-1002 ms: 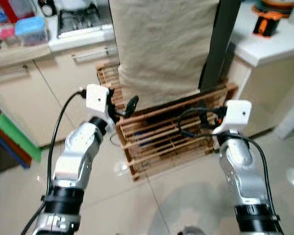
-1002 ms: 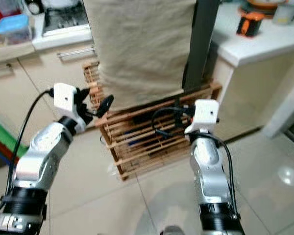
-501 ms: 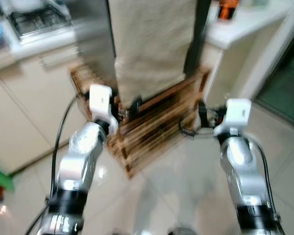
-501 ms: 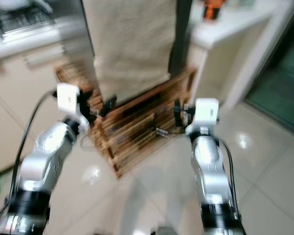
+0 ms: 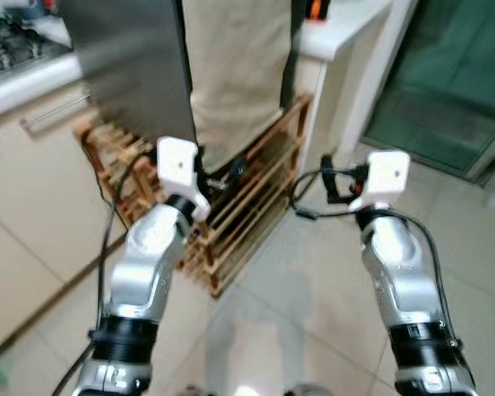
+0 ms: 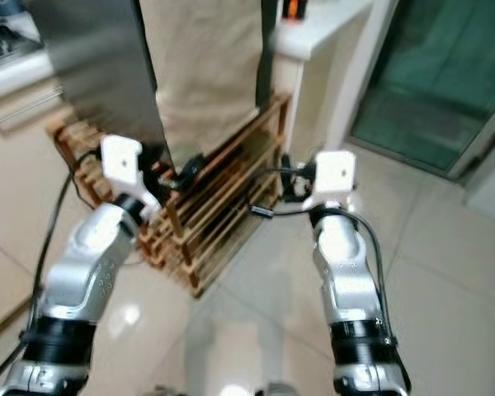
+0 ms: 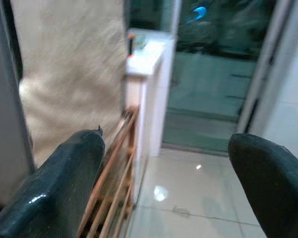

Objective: Restocking fridge

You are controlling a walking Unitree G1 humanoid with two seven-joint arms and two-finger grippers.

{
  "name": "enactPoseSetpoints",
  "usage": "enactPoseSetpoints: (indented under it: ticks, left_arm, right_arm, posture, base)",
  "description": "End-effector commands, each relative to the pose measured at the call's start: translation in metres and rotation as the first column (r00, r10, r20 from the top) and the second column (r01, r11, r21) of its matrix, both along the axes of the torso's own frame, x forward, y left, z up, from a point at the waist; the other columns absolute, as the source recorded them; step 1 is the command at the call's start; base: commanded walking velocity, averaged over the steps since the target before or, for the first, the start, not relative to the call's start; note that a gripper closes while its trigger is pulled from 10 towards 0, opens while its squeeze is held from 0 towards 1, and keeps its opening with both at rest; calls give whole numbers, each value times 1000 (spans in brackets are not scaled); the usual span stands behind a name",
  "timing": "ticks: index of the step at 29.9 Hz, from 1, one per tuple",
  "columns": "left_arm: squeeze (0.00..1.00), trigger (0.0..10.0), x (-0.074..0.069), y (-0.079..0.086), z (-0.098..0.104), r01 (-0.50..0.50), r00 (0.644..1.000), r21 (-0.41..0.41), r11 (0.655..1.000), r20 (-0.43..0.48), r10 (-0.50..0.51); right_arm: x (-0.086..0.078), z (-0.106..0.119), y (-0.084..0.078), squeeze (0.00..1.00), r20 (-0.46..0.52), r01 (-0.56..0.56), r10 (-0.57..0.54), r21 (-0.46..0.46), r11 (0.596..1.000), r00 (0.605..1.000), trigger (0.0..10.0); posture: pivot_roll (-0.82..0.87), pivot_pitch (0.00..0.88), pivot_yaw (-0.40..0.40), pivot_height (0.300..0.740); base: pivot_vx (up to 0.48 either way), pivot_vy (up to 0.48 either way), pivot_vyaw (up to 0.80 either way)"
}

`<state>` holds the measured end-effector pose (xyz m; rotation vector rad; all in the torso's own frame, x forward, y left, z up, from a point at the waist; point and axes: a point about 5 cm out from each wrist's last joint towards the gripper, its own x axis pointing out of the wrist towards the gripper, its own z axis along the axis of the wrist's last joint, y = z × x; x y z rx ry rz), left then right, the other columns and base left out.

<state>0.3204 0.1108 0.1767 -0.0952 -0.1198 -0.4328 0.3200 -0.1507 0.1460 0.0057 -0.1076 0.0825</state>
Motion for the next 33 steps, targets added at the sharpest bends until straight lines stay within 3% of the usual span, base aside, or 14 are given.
enactPoseSetpoints:
  ticks: [1, 5, 6, 8, 13, 16, 23, 26, 33]
  left_arm:
    - [0, 10000, 2, 4, 2, -2, 1000, 20, 1000, 9, 2]
    - [0, 10000, 3, 10, 0, -18, 1000, 34, 999, 12, 17]
    - [0, 10000, 4, 18, -6, -77, 997, 25, 997, -19, 78]
    - [0, 10000, 3, 21, -9, -100, 994, 16, 995, -35, 101]
    - [0, 10000, 3, 25, -15, -136, 989, 69, 988, -40, 139]
    - [0, 10000, 4, 27, -12, -136, 990, 44, 990, -27, 137]
    - [0, 10000, 5, 24, -10, -134, 991, 39, 990, -9, 134]
    - [0, 10000, 6, 24, -7, -136, 991, 25, 990, 3, 136]
    - [0, 10000, 6, 22, -4, -123, 992, 19, 992, 18, 122]
  right_arm:
    - [1, 7, 5, 0, 24, -14, 14, 13, 1000, 1000, 10000]
    - [4, 7, 1, 0, 29, 8, -9, 28, 1000, 1000, 10000]
    - [6, 6, 2, 0, 22, 6, -7, 35, 999, 1000, 10000]
    - [7, 5, 4, 0, 20, 1, -2, 38, 999, 1000, 10000]
    - [7, 2, 20, 0, 9, -65, 65, 13, 998, 998, 10000]
    - [7, 2, 22, 0, 14, -82, 82, 4, 997, 997, 10000]
    - [11, 5, 23, 0, 27, -94, 94, -13, 995, 995, 10000]
    - [12, 12, 20, 0, 78, -78, 81, -48, 996, 994, 10000]
    - [10, 11, 12, 0, 95, -43, 45, -25, 999, 994, 10000]
  posture:
    - [-197, 27, 47, 740]
    - [-192, 30, 41, 740]
    - [-186, 26, 45, 740]
    - [-185, 24, 46, 740]
    - [-170, 12, 31, 740]
    - [-171, 6, 27, 740]
    - [-172, 0, 24, 740]
    - [-171, 0, 25, 740]
    - [-168, 0, 32, 740]
  base:
    - [0, 476, -731]
    - [0, 470, -731]
    - [0, 469, -731]
    - [0, 469, -731]
    - [0, 0, -581]
    - [0, 0, 0]
    - [460, 0, 0]
    - [480, 0, 0]
    - [480, 0, 0]
